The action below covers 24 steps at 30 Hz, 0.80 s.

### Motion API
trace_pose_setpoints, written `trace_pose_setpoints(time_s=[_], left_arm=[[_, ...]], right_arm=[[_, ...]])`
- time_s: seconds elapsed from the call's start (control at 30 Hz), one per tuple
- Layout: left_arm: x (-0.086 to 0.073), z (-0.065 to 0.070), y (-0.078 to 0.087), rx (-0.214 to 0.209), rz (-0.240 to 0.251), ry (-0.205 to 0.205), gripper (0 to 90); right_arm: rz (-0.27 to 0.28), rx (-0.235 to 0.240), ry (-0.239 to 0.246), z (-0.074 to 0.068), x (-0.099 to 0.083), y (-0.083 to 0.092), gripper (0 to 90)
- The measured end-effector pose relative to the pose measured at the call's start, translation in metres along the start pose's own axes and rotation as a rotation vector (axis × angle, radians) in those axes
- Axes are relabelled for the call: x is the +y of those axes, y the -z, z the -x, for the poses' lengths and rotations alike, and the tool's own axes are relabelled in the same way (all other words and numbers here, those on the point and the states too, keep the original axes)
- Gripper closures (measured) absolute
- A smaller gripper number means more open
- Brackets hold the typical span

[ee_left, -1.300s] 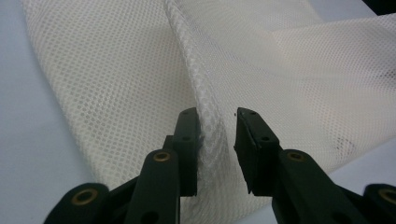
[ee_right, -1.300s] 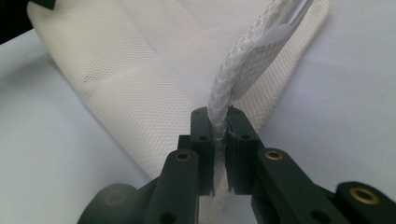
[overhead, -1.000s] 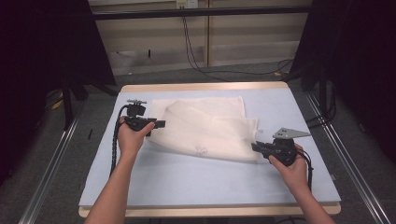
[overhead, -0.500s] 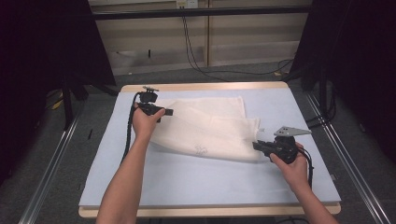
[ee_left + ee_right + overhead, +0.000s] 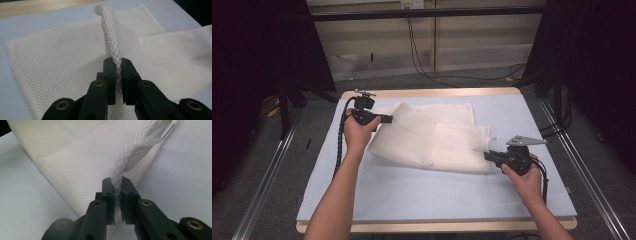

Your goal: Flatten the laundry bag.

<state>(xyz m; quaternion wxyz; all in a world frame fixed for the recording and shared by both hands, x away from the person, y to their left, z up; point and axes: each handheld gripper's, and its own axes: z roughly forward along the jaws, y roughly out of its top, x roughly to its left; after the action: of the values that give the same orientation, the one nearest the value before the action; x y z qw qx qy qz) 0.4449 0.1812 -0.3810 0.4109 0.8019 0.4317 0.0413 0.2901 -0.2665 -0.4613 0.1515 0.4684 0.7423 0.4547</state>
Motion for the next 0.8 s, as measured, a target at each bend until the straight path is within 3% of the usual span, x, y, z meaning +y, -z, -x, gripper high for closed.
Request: trace_pose_setpoints(time_s=[0.2, 0.33, 0.4, 0.8], left_arm=[[-0.008, 0.005, 0.016, -0.042, 0.03, -0.006, 84.0], [-0.018, 0.006, 0.024, -0.048, 0.03, -0.016, 84.3], [-0.025, 0.006, 0.029, -0.068, 0.04, -0.018, 84.5], [-0.066, 0.005, 0.043, -0.092, 0.056, 0.008, 85.0]], right_arm=[[-0.014, -0.017, -0.026, 0.001, -0.001, -0.001, 82.3], [-0.025, -0.035, -0.034, 0.003, -0.002, -0.002, 82.2], [-0.031, -0.041, -0.04, 0.004, -0.003, -0.003, 82.2], [-0.058, -0.06, -0.044, 0.0, -0.003, -0.01, 82.2]])
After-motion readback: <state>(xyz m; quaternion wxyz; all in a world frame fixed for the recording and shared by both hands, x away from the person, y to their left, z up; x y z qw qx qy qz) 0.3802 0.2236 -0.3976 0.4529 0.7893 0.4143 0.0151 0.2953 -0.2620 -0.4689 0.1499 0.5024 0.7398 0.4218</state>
